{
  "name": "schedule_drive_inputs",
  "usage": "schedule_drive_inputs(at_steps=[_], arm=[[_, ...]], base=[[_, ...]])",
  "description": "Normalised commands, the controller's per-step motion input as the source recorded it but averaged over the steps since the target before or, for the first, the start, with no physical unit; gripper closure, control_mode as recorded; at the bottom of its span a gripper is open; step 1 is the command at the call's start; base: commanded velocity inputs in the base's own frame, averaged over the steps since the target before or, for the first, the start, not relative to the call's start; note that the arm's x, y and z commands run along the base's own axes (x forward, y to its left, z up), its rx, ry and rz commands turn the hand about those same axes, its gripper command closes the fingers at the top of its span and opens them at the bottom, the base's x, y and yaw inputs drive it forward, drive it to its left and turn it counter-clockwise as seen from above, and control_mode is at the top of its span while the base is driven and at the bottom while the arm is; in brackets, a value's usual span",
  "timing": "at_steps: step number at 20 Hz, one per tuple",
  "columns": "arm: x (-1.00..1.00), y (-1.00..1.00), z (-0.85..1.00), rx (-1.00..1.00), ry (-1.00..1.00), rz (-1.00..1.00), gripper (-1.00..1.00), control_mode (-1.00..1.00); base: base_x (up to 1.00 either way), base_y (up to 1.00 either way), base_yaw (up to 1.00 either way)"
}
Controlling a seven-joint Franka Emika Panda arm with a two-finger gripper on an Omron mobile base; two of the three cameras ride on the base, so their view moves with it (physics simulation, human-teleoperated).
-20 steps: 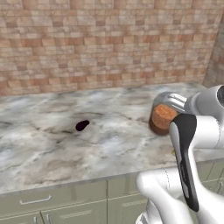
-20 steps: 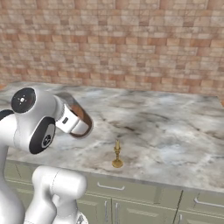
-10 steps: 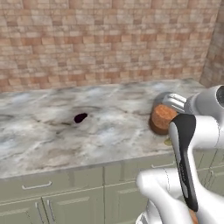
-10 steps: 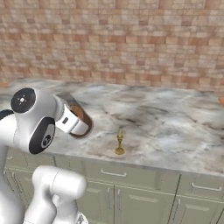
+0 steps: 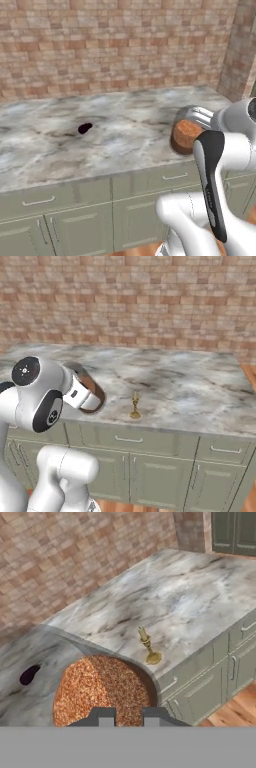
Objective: Pick the jar and candle from the dining table and place them in the open cabinet. Close the cabinet after placing the objects.
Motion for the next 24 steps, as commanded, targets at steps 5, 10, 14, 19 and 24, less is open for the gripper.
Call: schedule_drive_inputs(at_steps=[5, 10, 14, 19, 24], arm=[[0.00, 0.00, 0.00, 0.00, 0.00, 0.00, 1.00, 1.00], [0.00, 0.00, 0.00, 0.00, 0.00, 0.00, 1.00, 1.00], [0.00, 0.00, 0.00, 0.00, 0.00, 0.00, 1.00, 1.00], [0.00, 0.00, 0.00, 0.00, 0.00, 0.00, 1.00, 1.00], [0.00, 0.00, 0.00, 0.00, 0.00, 0.00, 1.00, 1.00]], base=[[-0.05, -0.15, -0.35], [-0.06, -0.20, -0.42], [-0.01, -0.21, -0.39], [0.00, -0.30, -0.38], [0.00, -0.26, -0.36]])
